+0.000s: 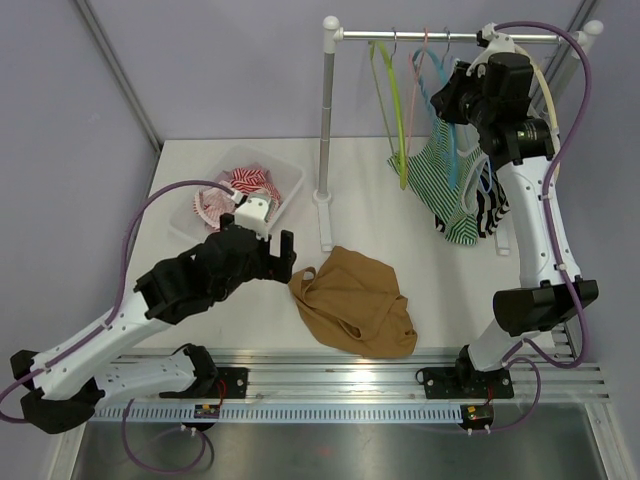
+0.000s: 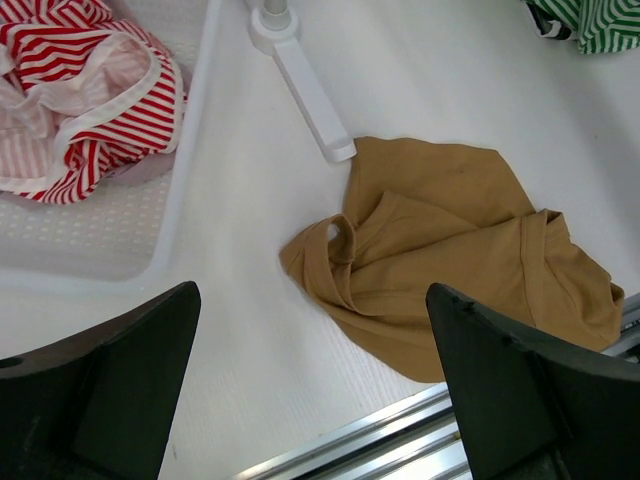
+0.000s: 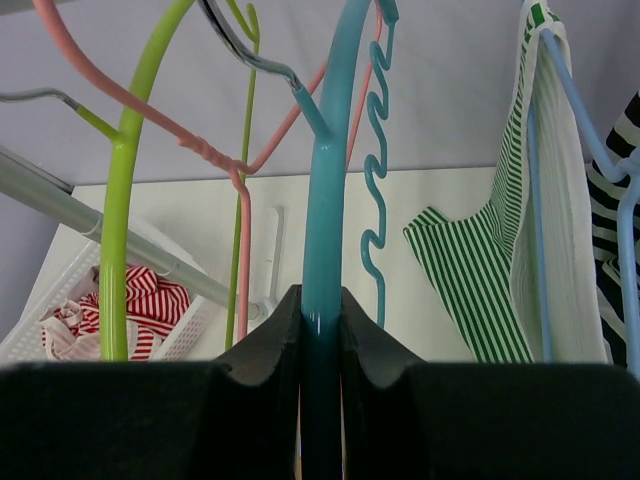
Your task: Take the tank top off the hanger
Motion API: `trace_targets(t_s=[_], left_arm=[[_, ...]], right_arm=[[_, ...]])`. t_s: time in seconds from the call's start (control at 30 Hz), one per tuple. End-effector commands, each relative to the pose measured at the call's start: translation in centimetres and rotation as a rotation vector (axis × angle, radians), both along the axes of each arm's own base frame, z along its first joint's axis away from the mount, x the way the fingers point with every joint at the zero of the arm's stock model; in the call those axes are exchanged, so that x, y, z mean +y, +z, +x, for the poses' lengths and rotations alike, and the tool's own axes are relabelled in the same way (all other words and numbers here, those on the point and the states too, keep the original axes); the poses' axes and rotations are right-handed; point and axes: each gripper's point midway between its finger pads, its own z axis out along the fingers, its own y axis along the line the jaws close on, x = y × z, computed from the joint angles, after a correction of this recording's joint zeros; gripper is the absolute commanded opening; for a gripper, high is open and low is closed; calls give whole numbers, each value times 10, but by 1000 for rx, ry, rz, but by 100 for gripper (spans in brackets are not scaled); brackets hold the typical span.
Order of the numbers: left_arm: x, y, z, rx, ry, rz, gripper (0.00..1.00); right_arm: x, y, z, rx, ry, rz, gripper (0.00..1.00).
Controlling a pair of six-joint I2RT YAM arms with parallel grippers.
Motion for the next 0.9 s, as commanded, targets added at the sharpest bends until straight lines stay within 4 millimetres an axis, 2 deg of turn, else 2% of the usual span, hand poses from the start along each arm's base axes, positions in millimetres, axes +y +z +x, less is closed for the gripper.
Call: trace_targets(t_s=[0.0, 0.03, 0.1, 0.17, 0.23, 0.27, 0.33, 0.37, 0.43, 0.47, 0.53, 0.57, 0.63, 0.67, 0.7, 0.73, 0.77, 0.8, 0.87], left_arm=[[-36, 6, 2, 0, -73, -119, 99], [-46, -5, 1, 21, -100, -107, 99], [-60, -6, 2, 17, -124, -131, 99], [-76, -22, -1, 47, -169, -122, 99], [-97, -30, -4, 55, -232, -138, 99], [-102, -40, -6, 68, -251, -129, 99], [-121, -42, -11, 60, -316, -153, 99], [-130, -51, -10, 65, -336, -141, 99], [-144, -60, -16, 75, -380, -128, 99], [-153, -69, -16, 78, -399, -104, 99], [-165, -80, -21, 84, -435, -66, 99], [-171, -99, -21, 111, -441, -11, 99], [-183, -109, -25, 124, -462, 29, 99], [-187, -130, -25, 158, -466, 83, 99], [-192, -133, -25, 161, -467, 97, 99], [-197, -143, -28, 174, -479, 123, 99], [-199, -152, -30, 191, -479, 148, 99], [-201, -173, -29, 216, -470, 196, 99], [-208, -185, -31, 231, -477, 217, 99]], right_arm=[[4, 37, -7, -122, 20, 37, 0], [2, 38, -10, -126, 15, 35, 6], [-1, 42, -14, -135, 5, 29, 18], [-6, 49, -23, -150, -13, 16, 32], [-10, 51, -30, -158, -21, 2, 45], [-12, 54, -34, -166, -28, -1, 47], [-15, 61, -49, -184, -30, -5, 53], [-17, 66, -62, -197, -32, -4, 66], [-20, 70, -76, -208, -36, -7, 81], [-22, 71, -91, -213, -31, -9, 98], [-24, 72, -109, -221, -23, -13, 100], [-25, 71, -126, -226, -10, -13, 100], [-25, 71, -145, -240, 3, -12, 100], [-26, 68, -164, -255, 16, -7, 100], [-26, 65, -173, -261, 21, -2, 100], [-24, 64, -183, -271, 42, 8, 100], [-24, 61, -202, -289, 59, 15, 100], [-21, 59, -211, -297, 81, 22, 99], [-12, 57, -236, -326, 152, 36, 99]])
